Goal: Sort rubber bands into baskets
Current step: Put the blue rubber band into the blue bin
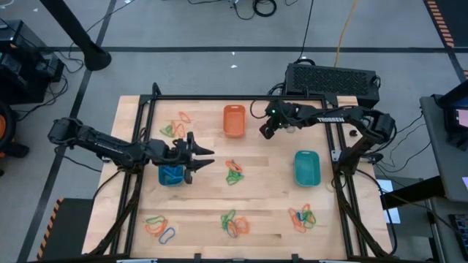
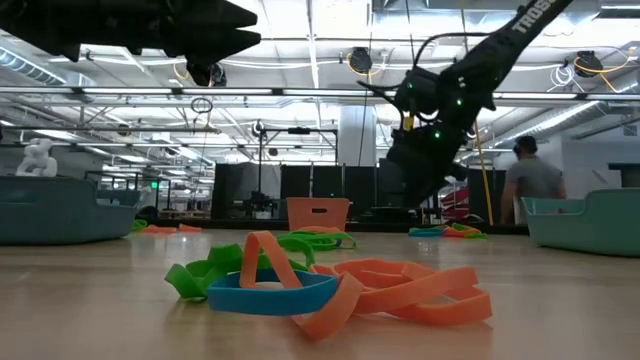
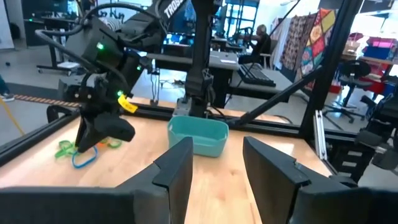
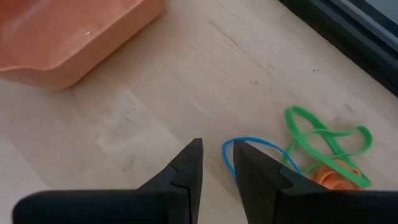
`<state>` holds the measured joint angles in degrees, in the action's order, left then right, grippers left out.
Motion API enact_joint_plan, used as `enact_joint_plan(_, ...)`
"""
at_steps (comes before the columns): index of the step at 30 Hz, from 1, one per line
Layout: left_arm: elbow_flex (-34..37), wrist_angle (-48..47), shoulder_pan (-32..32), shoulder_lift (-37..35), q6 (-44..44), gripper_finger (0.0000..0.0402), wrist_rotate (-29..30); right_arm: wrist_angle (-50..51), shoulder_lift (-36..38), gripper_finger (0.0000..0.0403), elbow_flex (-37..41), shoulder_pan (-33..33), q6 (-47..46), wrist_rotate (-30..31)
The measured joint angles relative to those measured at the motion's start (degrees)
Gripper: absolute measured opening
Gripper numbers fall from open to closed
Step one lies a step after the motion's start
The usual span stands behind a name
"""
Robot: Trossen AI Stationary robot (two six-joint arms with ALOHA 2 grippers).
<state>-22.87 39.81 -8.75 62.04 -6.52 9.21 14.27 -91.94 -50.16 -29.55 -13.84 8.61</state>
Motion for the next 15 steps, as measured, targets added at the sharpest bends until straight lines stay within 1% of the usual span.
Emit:
enact_joint_plan(6, 0.00, -0.21, 0.00, 0.00, 1.37, 0.0148, 0.00, -0.17, -1.52, 0.0082, 0.52, -0.58, -0.47, 0.34)
enact_joint_plan(15, -0.02, 0.02, 0.00, 0.00, 1.30, 0.0148, 0.00, -3.29, -9.63, 0.0082, 0.36, -0.54, 0.50, 1.87)
